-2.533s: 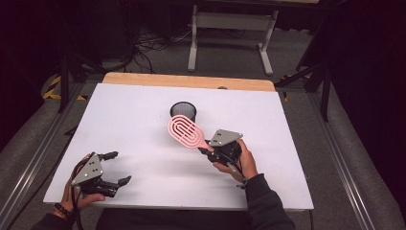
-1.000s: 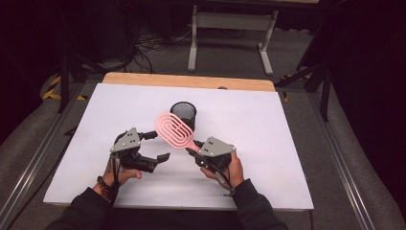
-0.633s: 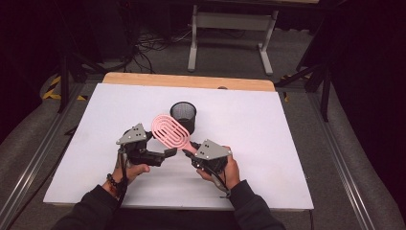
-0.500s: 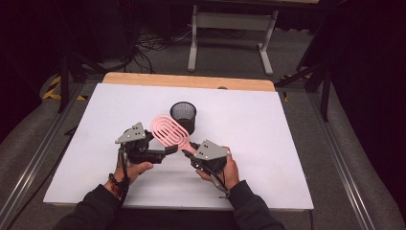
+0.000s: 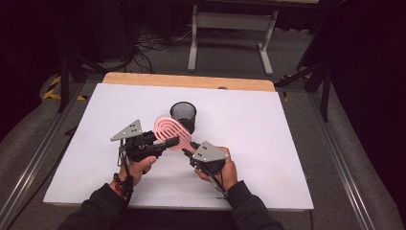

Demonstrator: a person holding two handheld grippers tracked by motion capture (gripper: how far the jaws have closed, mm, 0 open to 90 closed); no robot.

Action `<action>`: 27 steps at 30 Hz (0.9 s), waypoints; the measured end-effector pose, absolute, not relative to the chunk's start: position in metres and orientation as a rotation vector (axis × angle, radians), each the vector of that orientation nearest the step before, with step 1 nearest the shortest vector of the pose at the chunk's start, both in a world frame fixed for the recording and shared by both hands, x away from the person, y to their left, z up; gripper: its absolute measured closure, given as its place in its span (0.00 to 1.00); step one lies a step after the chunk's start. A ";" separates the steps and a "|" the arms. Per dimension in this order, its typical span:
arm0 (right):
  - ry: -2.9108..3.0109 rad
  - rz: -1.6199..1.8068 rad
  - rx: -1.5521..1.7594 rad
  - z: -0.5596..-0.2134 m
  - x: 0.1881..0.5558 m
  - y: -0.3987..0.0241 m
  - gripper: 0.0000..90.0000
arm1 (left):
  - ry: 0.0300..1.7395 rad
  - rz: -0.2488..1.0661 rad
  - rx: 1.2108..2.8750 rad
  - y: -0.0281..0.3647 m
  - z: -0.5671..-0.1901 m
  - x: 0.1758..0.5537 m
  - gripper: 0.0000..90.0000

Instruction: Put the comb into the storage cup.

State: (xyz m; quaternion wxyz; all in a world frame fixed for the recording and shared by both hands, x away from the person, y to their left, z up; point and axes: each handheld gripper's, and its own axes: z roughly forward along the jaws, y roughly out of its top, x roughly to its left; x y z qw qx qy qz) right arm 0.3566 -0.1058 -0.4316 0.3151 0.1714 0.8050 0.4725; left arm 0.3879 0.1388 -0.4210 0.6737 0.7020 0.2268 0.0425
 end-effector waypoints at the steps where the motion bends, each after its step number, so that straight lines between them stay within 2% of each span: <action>1: 2.121 1.247 0.454 -0.432 0.357 -0.106 0.78 | 0.495 0.099 1.580 0.137 -0.419 0.386 0.68; 11: 2.095 1.292 0.454 -0.426 0.355 -0.109 0.76 | 0.466 0.156 1.581 0.134 -0.409 0.382 0.70; 15: 2.096 1.330 0.465 -0.425 0.354 -0.112 0.68 | 0.469 0.177 1.581 0.138 -0.406 0.381 0.70; 17: 2.106 1.358 0.466 -0.424 0.354 -0.114 0.68 | 0.473 0.188 1.575 0.141 -0.405 0.381 0.70; 20: 2.111 1.391 0.484 -0.424 0.354 -0.118 0.57 | 0.479 0.204 1.579 0.145 -0.404 0.380 0.70; 27: 2.008 1.402 0.486 -0.416 0.347 -0.137 0.48 | 0.485 0.254 1.590 0.157 -0.401 0.378 0.70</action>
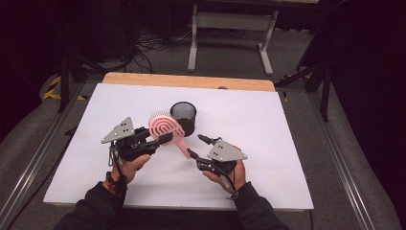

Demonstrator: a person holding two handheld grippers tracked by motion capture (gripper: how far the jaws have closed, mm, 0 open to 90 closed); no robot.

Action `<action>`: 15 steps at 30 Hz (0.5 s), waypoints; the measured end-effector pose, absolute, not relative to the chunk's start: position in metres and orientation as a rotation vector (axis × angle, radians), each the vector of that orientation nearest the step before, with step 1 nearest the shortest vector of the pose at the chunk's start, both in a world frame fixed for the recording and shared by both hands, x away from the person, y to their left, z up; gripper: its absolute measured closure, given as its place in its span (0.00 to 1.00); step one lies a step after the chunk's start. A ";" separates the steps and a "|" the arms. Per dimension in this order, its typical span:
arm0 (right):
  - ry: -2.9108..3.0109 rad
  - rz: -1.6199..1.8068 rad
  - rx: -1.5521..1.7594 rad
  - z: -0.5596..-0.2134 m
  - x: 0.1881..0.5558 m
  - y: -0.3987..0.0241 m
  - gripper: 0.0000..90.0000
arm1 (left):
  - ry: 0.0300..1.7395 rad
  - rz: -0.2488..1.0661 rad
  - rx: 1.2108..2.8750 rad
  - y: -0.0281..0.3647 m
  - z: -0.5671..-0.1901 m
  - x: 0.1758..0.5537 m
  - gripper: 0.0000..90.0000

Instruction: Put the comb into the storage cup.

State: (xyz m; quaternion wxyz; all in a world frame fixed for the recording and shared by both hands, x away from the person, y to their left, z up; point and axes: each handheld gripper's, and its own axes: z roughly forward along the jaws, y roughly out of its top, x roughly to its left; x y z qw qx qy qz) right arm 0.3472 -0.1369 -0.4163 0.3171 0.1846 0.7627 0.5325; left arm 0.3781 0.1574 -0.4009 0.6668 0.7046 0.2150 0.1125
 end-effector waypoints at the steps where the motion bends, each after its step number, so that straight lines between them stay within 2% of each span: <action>1: 1.996 1.409 0.486 -0.415 0.346 -0.139 0.47 | 0.491 0.256 1.590 0.159 -0.401 0.378 0.70; 5: 1.952 1.398 0.513 -0.413 0.345 -0.150 0.40 | 0.512 0.269 1.586 0.166 -0.402 0.381 0.70; 15: 1.914 1.366 0.558 -0.411 0.342 -0.168 0.31 | 0.527 0.313 1.592 0.178 -0.402 0.382 0.70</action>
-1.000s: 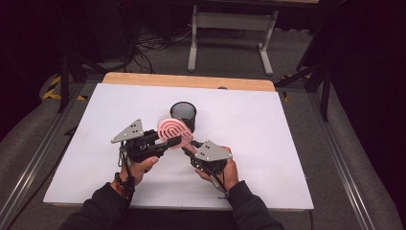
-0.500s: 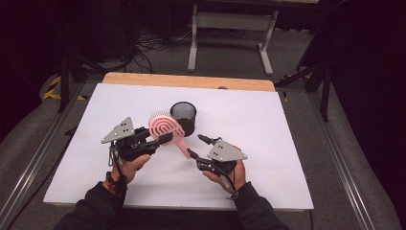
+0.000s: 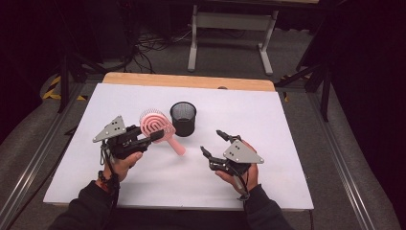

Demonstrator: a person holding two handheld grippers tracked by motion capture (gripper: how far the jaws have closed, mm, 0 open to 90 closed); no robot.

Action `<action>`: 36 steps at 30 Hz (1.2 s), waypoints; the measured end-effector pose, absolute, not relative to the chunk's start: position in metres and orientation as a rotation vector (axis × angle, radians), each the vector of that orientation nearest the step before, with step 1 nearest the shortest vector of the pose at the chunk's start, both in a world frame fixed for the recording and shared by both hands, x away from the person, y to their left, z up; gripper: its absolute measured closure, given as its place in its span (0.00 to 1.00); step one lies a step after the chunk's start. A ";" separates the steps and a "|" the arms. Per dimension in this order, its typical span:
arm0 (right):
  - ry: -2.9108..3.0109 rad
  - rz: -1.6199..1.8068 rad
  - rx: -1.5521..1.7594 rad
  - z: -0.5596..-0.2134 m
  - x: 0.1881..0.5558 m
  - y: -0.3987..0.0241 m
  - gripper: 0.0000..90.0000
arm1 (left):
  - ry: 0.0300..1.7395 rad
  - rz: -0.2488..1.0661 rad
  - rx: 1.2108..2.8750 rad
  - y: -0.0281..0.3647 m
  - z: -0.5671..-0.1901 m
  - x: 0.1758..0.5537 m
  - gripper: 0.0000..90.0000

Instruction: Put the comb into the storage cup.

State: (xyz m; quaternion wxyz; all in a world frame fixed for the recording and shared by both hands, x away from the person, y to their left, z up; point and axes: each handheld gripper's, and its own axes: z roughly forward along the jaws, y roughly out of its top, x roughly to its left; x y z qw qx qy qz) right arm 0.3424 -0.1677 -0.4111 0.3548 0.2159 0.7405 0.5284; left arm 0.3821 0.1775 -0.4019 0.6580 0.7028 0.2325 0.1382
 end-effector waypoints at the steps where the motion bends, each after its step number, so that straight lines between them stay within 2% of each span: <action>1: 1.909 1.364 0.560 -0.411 0.342 -0.170 0.30 | 0.529 0.319 1.592 0.179 -0.401 0.382 0.70; 17: 1.888 1.307 0.635 -0.427 0.335 -0.201 0.12 | 0.530 0.402 1.563 0.195 -0.389 0.380 0.70; 36: 1.886 1.261 0.735 -0.448 0.328 -0.229 0.10 | 0.505 0.458 1.511 0.204 -0.360 0.377 0.70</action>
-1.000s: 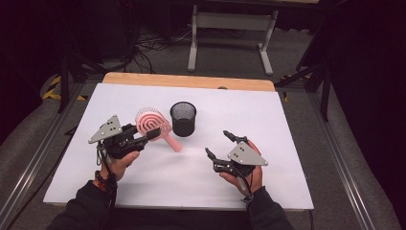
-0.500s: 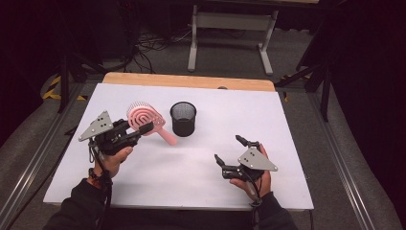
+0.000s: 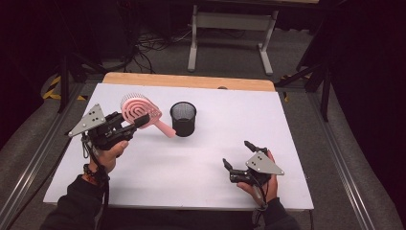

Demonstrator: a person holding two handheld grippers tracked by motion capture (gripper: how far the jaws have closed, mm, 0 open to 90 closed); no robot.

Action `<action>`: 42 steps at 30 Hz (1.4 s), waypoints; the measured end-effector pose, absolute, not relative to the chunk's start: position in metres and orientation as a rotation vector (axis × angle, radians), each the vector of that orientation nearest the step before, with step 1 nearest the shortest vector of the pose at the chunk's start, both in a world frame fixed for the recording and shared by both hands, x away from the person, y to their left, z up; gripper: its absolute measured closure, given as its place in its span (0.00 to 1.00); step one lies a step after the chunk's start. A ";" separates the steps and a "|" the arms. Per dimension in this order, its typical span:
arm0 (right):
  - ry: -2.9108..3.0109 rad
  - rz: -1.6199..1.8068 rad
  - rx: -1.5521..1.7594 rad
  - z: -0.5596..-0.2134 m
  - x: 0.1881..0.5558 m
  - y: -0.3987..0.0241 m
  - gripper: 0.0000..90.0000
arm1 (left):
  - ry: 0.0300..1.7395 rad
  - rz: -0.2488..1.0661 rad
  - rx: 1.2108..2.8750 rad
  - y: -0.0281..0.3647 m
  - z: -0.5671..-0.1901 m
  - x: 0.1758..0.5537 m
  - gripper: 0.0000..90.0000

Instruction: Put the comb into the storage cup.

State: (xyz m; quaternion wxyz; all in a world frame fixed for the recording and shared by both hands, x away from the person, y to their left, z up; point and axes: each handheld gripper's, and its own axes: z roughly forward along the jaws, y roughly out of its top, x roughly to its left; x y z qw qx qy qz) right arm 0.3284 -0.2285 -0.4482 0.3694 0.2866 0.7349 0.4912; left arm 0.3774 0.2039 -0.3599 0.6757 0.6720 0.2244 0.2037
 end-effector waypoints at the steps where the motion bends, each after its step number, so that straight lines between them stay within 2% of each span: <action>1: 1.886 1.261 0.735 -0.448 0.328 -0.229 0.10 | 0.502 0.461 1.517 0.203 -0.358 0.378 0.70; 12: 1.895 1.244 0.739 -0.450 0.327 -0.230 0.09 | 0.485 0.482 1.524 0.197 -0.334 0.384 0.70; 15: 1.895 1.249 0.737 -0.450 0.326 -0.228 0.12 | 0.483 0.481 1.525 0.195 -0.330 0.386 0.70; 29: 1.935 1.260 0.708 -0.450 0.327 -0.221 0.07 | 0.497 0.482 1.520 0.176 -0.320 0.412 0.70; 42: 1.922 1.259 0.712 -0.451 0.328 -0.221 0.08 | 0.520 0.485 1.540 0.155 -0.320 0.439 0.70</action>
